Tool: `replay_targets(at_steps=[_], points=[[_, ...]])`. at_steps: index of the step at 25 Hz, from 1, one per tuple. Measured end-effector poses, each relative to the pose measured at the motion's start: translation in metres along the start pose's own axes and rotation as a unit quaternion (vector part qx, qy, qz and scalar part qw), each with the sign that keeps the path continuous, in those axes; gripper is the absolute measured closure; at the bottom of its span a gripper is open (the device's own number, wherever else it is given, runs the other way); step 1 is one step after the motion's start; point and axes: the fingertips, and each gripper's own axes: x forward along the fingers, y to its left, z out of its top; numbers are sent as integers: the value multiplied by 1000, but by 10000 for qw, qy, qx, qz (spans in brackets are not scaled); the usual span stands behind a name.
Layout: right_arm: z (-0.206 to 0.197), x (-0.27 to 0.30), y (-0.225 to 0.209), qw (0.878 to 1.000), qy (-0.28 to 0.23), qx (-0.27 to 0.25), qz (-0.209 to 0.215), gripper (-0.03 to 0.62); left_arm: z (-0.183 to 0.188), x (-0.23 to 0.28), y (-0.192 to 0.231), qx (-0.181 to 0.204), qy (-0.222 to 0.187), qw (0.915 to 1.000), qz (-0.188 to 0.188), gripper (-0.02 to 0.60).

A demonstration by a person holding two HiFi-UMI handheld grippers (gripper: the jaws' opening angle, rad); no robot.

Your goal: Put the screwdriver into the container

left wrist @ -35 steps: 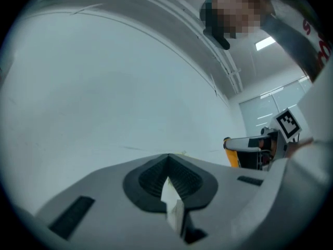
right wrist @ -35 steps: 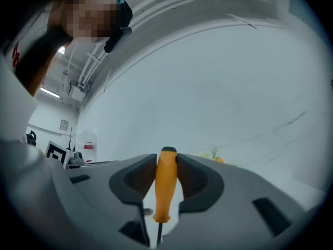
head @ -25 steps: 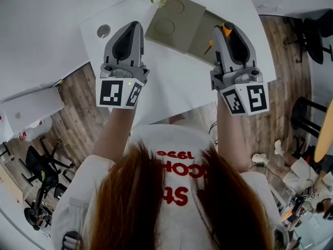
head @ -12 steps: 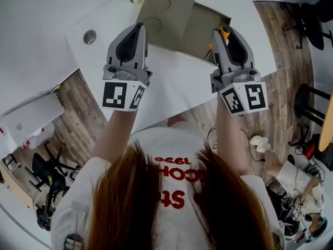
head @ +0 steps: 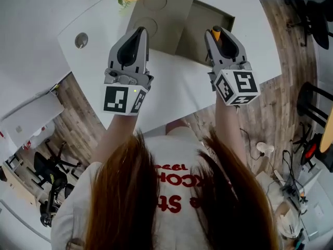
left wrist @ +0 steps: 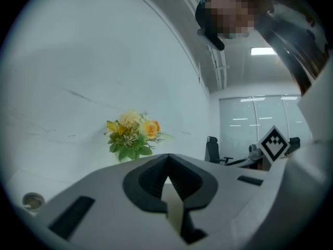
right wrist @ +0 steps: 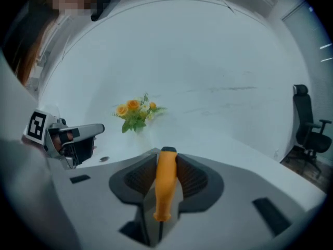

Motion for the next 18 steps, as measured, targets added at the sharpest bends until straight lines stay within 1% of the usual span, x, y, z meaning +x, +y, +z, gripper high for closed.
replay_targets(at_steps=[5, 8, 10, 15, 18], points=[[-35, 24, -14, 9972, 741, 22, -58, 471, -9, 3, -1, -79, 103, 9999, 48, 575], [-49, 38, -18, 9943, 1063, 11, -67, 470, -13, 1, 0, -109, 153, 9998, 94, 575], [-59, 46, -19, 9913, 1309, -91, -65, 468, -15, -1, 1, -125, 191, 9997, 132, 575], [-88, 65, -20, 9750, 2108, -702, -85, 465, -18, -6, 4, -131, 236, 9994, 206, 575], [-104, 72, -17, 9643, 2483, -911, -112, 464, -18, -9, 8, -135, 258, 9993, 221, 575]])
